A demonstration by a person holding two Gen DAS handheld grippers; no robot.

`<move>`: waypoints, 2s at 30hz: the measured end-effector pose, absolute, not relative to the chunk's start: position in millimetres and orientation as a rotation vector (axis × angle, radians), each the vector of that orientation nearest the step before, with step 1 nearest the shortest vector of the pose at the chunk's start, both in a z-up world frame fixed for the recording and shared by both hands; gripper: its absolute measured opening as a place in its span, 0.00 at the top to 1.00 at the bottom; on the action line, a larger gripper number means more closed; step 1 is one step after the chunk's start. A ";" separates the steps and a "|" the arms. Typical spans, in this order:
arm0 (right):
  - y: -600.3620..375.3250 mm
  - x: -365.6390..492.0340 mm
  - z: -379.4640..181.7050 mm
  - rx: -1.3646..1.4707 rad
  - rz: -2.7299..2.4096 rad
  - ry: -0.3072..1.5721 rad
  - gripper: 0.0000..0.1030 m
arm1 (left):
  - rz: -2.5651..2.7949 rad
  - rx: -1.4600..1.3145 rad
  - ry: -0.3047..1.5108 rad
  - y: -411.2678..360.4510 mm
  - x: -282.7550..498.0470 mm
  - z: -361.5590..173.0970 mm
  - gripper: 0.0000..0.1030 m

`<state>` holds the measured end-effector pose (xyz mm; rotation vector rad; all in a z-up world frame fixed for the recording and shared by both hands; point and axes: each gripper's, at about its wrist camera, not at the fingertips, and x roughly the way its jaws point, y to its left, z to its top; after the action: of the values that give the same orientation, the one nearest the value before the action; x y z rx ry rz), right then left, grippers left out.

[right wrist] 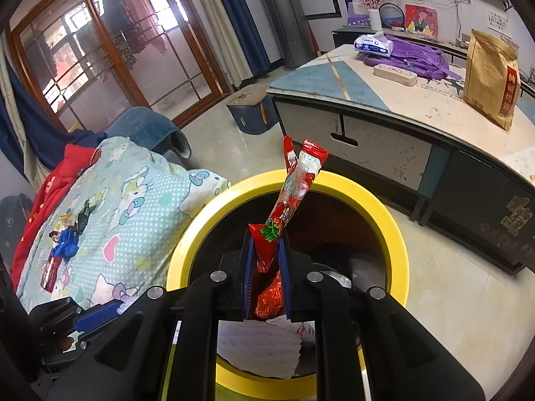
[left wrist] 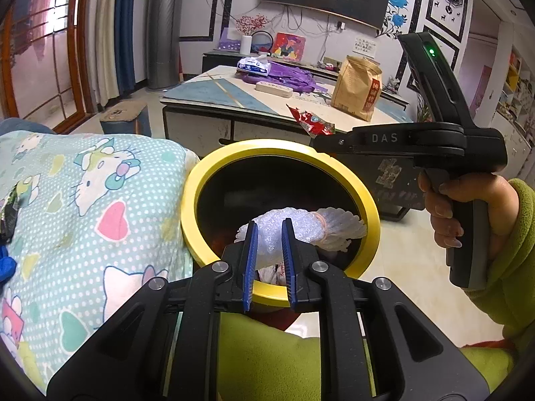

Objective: Collect trash
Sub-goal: 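Open both tools to drop the mesh sleeve and candy stick into the bin, then move both open tools back over the remaining trash on the bedsheet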

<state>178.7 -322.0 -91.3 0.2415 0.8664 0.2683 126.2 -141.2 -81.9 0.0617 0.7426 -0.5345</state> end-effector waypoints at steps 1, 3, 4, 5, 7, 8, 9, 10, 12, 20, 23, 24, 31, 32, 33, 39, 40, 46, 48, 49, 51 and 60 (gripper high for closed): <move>-322.0 179.1 -92.7 0.242 0.268 0.871 0.86 | -0.536 0.064 0.744 -143.1 128.6 -81.5 0.90; -322.1 179.5 -94.7 0.244 0.265 0.876 0.85 | -0.540 0.068 0.746 -144.9 130.1 -82.9 0.90; -322.3 179.5 -95.2 0.245 0.262 0.878 0.84 | -0.541 0.071 0.747 -146.8 131.3 -83.1 0.90; -322.7 179.9 -95.7 0.248 0.260 0.881 0.84 | -0.542 0.074 0.749 -147.8 132.2 -83.9 0.90; -324.4 180.3 -96.2 0.255 0.254 0.880 0.84 | -0.546 0.079 0.752 -149.9 134.1 -85.5 0.90; -325.6 180.5 -96.4 0.258 0.249 0.880 0.84 | -0.547 0.081 0.752 -150.8 134.6 -85.9 0.89; -326.8 180.5 -97.0 0.263 0.244 0.881 0.81 | -0.549 0.083 0.752 -151.1 134.4 -86.7 0.89; -328.0 180.7 -97.3 0.267 0.239 0.882 0.80 | -0.549 0.085 0.749 -152.1 135.1 -86.7 0.89; -332.0 180.8 -98.8 0.281 0.226 0.884 0.76 | -0.541 0.088 0.741 -153.1 135.4 -86.2 0.86; -338.5 180.1 -97.5 0.294 0.198 0.873 0.57 | -0.514 0.043 0.720 -141.0 134.0 -83.1 0.37; -338.5 179.3 -95.3 0.292 0.192 0.865 0.54 | -0.512 0.006 0.706 -133.1 133.4 -77.8 0.21; -338.4 179.1 -94.7 0.291 0.191 0.862 0.54 | -0.508 -0.007 0.698 -129.9 133.0 -75.3 0.17; -334.4 175.8 -88.0 0.279 0.185 0.842 0.53 | -0.462 -0.043 0.669 -115.9 129.0 -65.0 0.11; -333.4 175.1 -86.4 0.278 0.187 0.835 0.52 | -0.455 -0.048 0.668 -113.9 128.8 -64.0 0.11; -332.3 174.7 -84.9 0.275 0.187 0.829 0.52 | -0.450 -0.053 0.667 -111.3 128.3 -63.3 0.11; -323.6 169.9 -74.5 0.257 0.197 0.790 0.51 | -0.411 -0.074 0.642 -99.3 124.9 -55.0 0.11; -322.3 169.1 -72.8 0.254 0.199 0.785 0.51 | -0.402 -0.075 0.634 -96.7 123.6 -52.6 0.11; -308.7 164.6 -65.9 0.246 0.226 0.763 0.50 | -0.362 -0.076 0.603 -83.6 117.4 -43.6 0.11; -303.2 162.0 -63.5 0.240 0.238 0.756 0.48 | -0.349 -0.079 0.596 -78.2 116.2 -40.8 0.11; -299.3 160.5 -61.8 0.236 0.246 0.752 0.47 | -0.339 -0.082 0.591 -74.7 115.3 -39.0 0.11; -291.0 157.6 -58.0 0.223 0.266 0.743 0.45 | -0.313 -0.081 0.588 -67.6 113.9 -35.9 0.11; -252.1 145.1 -48.3 0.172 0.336 0.729 0.42 | -0.208 -0.115 0.551 -28.9 105.5 -22.8 0.11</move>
<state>145.1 -252.1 -48.3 0.1725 0.7290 0.3356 105.5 -28.9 -22.8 -0.1147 0.5510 -0.2084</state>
